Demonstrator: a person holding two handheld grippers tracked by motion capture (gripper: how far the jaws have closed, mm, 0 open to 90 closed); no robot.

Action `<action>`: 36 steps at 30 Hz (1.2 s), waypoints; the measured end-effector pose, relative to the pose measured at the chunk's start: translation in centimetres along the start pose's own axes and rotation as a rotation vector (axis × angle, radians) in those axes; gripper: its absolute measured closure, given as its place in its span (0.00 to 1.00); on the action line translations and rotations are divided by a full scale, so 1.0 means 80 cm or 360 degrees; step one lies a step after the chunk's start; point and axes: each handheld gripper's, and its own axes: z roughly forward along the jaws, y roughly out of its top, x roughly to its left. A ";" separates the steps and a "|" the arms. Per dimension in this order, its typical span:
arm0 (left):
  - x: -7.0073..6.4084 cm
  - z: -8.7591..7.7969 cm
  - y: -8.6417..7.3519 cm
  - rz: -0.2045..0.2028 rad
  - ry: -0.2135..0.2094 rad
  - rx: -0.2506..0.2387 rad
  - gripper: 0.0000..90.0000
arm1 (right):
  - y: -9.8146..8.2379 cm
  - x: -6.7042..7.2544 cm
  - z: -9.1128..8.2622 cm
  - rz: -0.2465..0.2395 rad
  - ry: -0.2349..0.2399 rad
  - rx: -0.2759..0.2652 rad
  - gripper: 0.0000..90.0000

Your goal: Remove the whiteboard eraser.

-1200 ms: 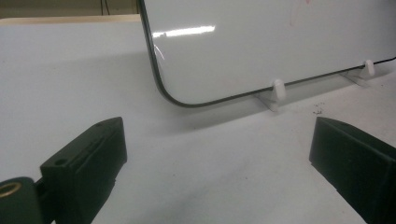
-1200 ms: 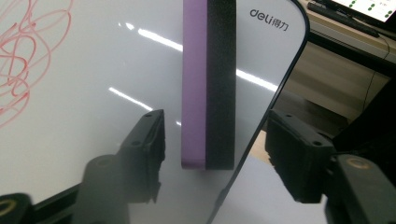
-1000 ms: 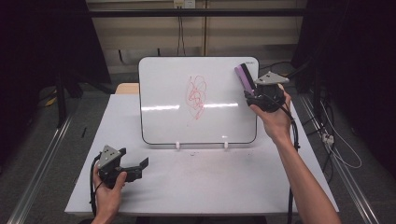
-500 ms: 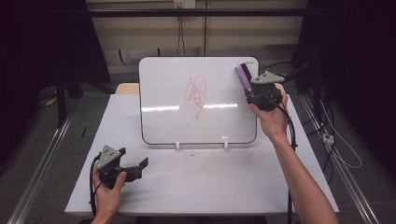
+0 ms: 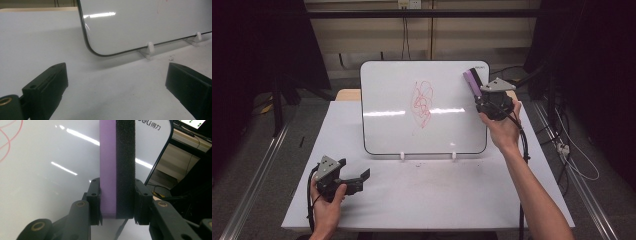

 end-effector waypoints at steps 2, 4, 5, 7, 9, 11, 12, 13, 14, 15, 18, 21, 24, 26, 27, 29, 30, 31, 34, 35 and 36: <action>0.000 0.000 0.000 0.0000 -0.0001 0.0000 0.05 | 0.000 -0.001 -0.003 0.0003 0.0001 -0.0027 0.72; 0.000 0.000 0.000 0.0003 0.0000 0.0001 0.05 | 0.001 -0.002 -0.006 -0.0001 0.0002 -0.0045 0.72; 0.000 0.000 0.000 0.0007 -0.0001 0.0001 0.05 | 0.002 -0.002 -0.009 0.0004 -0.0001 -0.0057 0.72; 0.000 0.000 0.000 0.0002 0.0000 0.0005 0.05 | 0.002 -0.006 -0.015 0.0019 0.0001 -0.0079 0.73; -0.001 0.000 0.000 0.0006 -0.0002 0.0003 0.05 | 0.000 -0.007 -0.015 0.0029 0.0010 -0.0082 0.73; -0.001 0.000 0.000 0.0011 -0.0001 0.0006 0.05 | -0.007 -0.009 -0.020 0.0059 0.0031 -0.0117 0.73; 0.000 0.000 0.000 0.0019 0.0000 0.0015 0.05 | -0.007 -0.009 -0.020 0.0059 0.0031 -0.0117 0.73; 0.000 0.001 0.000 0.0010 -0.0001 0.0010 0.05 | -0.009 -0.008 -0.022 0.0059 0.0038 -0.0128 0.73; 0.000 0.001 0.000 0.0009 -0.0004 0.0010 0.05 | -0.012 -0.008 -0.023 0.0057 0.0053 -0.0144 0.73; 0.000 0.001 0.000 0.0008 -0.0002 0.0009 0.05 | -0.018 -0.009 -0.026 0.0083 0.0076 -0.0171 0.72; 0.000 0.001 0.000 0.0020 -0.0002 0.0017 0.05 | -0.028 -0.010 -0.030 0.0132 0.0118 -0.0206 0.72; -0.001 0.002 0.001 0.0019 -0.0003 0.0013 0.05 | -0.033 -0.010 -0.034 0.0155 0.0146 -0.0229 0.72; -0.002 -0.001 0.002 0.0038 0.0005 -0.0025 0.05 | -0.041 -0.008 -0.040 0.0208 0.0207 -0.0273 0.73; -0.001 -0.002 0.003 0.0056 -0.0008 -0.0025 0.05 | -0.046 -0.007 -0.044 0.0216 0.0237 -0.0289 0.73; -0.001 -0.002 0.003 0.0050 -0.0010 -0.0023 0.04 | -0.049 -0.005 -0.045 0.0216 0.0250 -0.0295 0.73; -0.001 0.000 0.003 0.0037 -0.0006 -0.0022 0.05 | -0.055 -0.003 -0.046 0.0228 0.0270 -0.0300 0.73; 0.000 0.000 0.003 0.0050 -0.0007 -0.0018 0.05 | -0.058 -0.002 -0.047 0.0232 0.0288 -0.0303 0.73; 0.000 0.001 0.003 0.0048 -0.0010 -0.0019 0.05 | -0.060 0.000 -0.047 0.0228 0.0294 -0.0307 0.73; -0.002 0.003 0.003 0.0041 -0.0015 -0.0013 0.05 | -0.068 0.006 -0.049 0.0239 0.0319 -0.0316 0.73; -0.001 0.003 0.004 0.0060 -0.0014 -0.0013 0.04 | -0.072 0.010 -0.051 0.0244 0.0333 -0.0335 0.73; -0.001 0.003 0.004 0.0049 -0.0016 -0.0014 0.04 | -0.074 0.012 -0.051 0.0256 0.0346 -0.0344 0.73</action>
